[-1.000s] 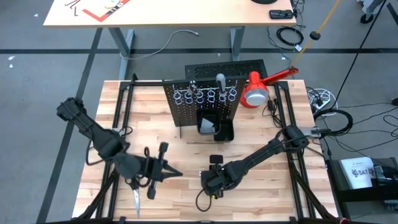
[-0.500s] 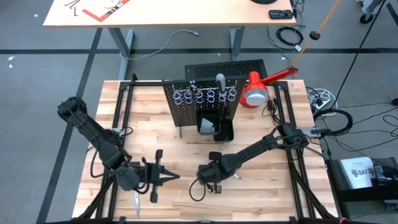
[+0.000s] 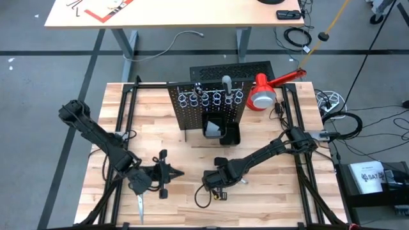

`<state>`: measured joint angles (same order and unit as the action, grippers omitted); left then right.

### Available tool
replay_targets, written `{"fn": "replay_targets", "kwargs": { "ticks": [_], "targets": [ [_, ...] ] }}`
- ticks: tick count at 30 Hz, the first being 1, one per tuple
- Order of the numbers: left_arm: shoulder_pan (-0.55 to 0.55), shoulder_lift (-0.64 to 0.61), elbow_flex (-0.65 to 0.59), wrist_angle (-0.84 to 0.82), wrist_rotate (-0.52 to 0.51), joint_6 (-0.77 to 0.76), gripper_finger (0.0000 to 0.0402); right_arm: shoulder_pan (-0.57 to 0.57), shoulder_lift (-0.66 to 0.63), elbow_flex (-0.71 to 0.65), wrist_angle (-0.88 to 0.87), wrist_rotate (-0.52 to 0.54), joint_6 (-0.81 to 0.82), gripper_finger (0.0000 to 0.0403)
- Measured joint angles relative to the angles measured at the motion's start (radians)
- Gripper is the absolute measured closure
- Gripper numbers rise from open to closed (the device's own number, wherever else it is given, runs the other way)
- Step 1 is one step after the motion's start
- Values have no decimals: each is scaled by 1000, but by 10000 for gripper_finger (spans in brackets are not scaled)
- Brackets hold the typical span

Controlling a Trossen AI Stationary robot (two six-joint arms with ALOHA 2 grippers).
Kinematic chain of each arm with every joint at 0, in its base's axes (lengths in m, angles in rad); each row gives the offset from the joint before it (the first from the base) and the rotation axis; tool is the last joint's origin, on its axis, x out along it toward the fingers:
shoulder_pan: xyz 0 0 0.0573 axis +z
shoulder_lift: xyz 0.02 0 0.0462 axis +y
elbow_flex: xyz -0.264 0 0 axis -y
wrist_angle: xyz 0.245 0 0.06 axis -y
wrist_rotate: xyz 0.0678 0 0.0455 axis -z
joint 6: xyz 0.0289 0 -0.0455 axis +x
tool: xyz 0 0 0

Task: Hang tools onto peg board
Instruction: Hang the wrench on the pegboard

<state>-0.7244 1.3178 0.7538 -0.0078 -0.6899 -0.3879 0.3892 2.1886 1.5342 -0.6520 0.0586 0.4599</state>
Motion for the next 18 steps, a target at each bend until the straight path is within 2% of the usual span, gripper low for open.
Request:
{"fn": "replay_targets", "kwargs": {
  "ticks": [5,9,18],
  "targets": [
    [40,2,-78,33,0,-92,389,6,-23,12,14,30,-6,403],
    [56,15,-132,114,9,-104,389,6,-41,13,41,44,-8,402],
    [94,182,-159,251,49,-100,388,6,-67,15,103,69,-34,402]
  ]
}}
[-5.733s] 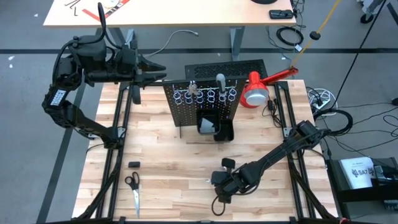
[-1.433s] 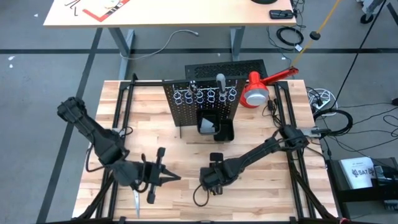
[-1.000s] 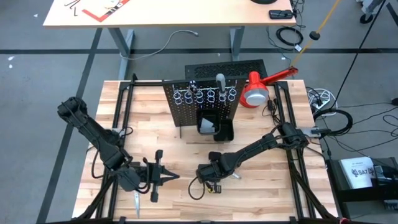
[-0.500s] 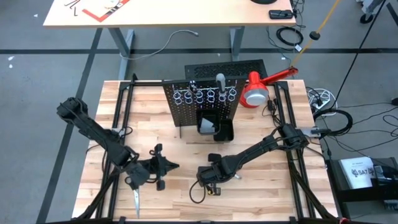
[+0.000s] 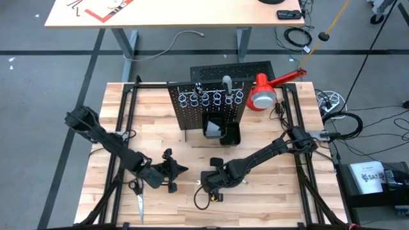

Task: Hang tools onto peg board
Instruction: Hang the wrench on the pegboard

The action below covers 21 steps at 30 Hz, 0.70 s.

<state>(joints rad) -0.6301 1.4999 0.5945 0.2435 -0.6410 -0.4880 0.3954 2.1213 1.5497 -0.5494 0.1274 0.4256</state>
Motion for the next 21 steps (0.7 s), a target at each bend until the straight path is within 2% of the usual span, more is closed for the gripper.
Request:
{"fn": "replay_targets", "kwargs": {
  "ticks": [5,9,12,17,21],
  "targets": [
    [27,123,0,84,82,3,388,0,-2,2,1,1,-4,402],
    [49,211,0,293,226,98,388,0,-3,2,1,4,-4,402],
    [59,265,1,417,265,143,380,0,-3,2,1,7,-6,402],
    [68,325,5,429,299,150,318,0,-3,3,1,10,-19,402],
    [70,373,16,429,289,135,267,0,-4,3,1,29,-24,402]
  ]
}}
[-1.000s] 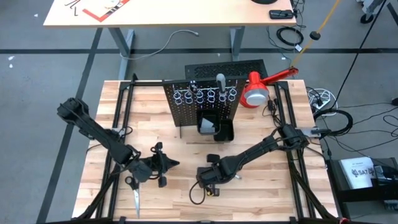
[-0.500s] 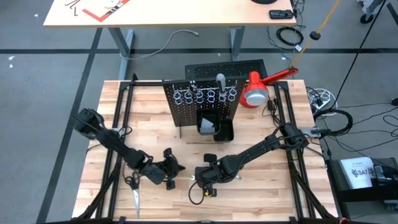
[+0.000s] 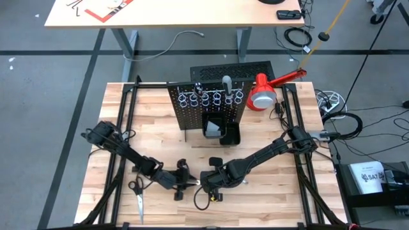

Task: Hang tools onto peg board
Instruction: Hang the wrench on the pegboard

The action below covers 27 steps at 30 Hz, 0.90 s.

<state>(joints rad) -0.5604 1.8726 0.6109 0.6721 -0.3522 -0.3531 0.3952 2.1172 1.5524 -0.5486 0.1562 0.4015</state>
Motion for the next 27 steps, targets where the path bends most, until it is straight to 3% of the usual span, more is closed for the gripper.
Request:
{"fn": "replay_targets", "kwargs": {
  "ticks": [17,27],
  "targets": [
    [45,113,41,7,11,-93,256,20,-2,1,-103,-60,-1,395],
    [56,115,40,5,22,-107,256,52,-2,1,-176,-107,57,285]
  ]
}}
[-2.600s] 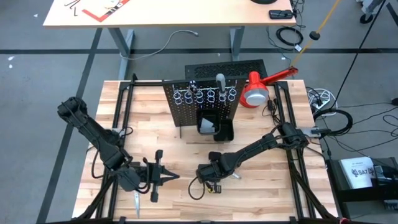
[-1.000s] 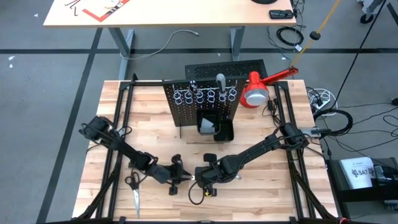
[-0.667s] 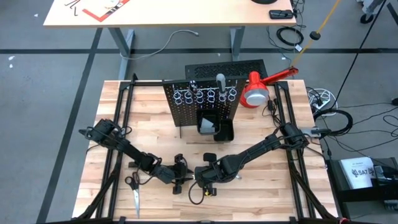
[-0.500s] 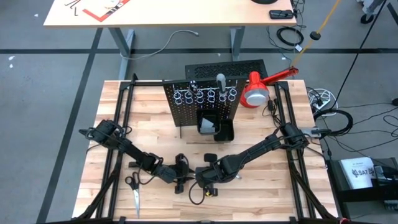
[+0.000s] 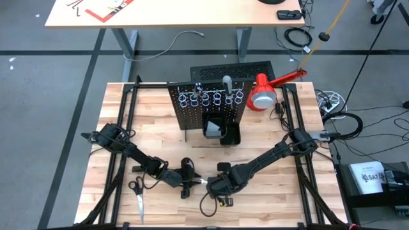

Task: Hang tools onto peg board
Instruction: Hang the wrench on the pegboard

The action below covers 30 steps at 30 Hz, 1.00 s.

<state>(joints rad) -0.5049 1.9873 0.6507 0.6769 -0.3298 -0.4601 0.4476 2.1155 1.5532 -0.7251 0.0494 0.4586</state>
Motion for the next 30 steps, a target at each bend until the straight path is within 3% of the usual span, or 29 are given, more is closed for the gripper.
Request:
{"fn": "replay_targets", "kwargs": {
  "ticks": [5,11,16,23,30],
  "targets": [
    [0,0,-1,0,1,-3,256,-5,21,-1,-19,4,30,241],
    [1,0,-2,3,3,-2,256,-19,50,-1,-17,-3,35,233],
    [1,0,-3,3,3,-1,256,-28,68,-1,-22,-7,31,275],
    [1,0,-4,5,3,3,256,-28,73,-2,-16,-12,31,386],
    [1,1,-6,34,3,29,256,-23,74,-3,-16,-6,28,402]
  ]
}}
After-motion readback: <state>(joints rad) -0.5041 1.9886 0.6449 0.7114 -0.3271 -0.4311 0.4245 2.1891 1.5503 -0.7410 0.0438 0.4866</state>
